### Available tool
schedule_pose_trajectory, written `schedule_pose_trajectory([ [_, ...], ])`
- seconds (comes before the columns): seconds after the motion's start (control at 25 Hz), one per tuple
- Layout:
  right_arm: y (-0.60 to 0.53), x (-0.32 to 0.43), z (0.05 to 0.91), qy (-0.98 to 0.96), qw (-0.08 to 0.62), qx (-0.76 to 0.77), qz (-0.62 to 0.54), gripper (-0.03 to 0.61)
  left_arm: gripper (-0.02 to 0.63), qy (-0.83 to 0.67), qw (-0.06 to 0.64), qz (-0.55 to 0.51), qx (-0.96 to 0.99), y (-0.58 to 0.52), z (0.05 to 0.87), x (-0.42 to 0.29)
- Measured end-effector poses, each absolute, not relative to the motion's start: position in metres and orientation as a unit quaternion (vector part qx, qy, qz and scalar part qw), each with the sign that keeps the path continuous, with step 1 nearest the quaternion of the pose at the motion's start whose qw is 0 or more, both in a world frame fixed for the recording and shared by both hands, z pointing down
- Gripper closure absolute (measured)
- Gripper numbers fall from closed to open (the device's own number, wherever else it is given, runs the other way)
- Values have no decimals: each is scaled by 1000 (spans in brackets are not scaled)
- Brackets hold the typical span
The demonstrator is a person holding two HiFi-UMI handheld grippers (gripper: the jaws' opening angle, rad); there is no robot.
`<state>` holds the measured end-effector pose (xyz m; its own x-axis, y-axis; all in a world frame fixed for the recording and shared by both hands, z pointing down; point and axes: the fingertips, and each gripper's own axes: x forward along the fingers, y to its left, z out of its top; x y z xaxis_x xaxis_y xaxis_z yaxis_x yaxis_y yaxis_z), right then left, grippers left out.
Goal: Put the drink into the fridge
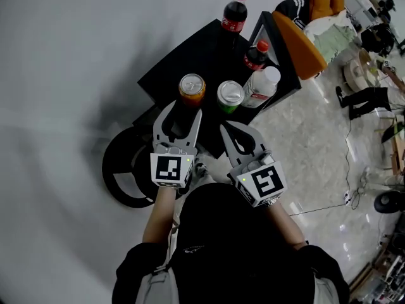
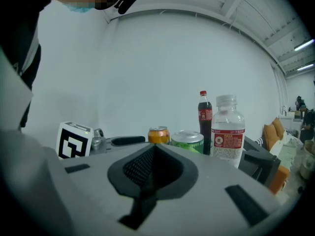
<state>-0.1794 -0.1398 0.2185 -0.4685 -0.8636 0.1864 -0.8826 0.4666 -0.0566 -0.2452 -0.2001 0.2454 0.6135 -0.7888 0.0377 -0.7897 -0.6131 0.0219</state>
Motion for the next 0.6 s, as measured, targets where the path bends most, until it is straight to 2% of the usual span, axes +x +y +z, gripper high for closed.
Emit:
schedule_pose_trajectory([
  [0.24, -154, -171, 222, -842, 69, 531, 71, 565, 308, -414, 8, 32, 910, -225, 253, -233],
  [0.6, -165, -164, 226, -832, 78, 545, 71, 565, 284, -383, 10, 60, 922, -249, 261, -220],
])
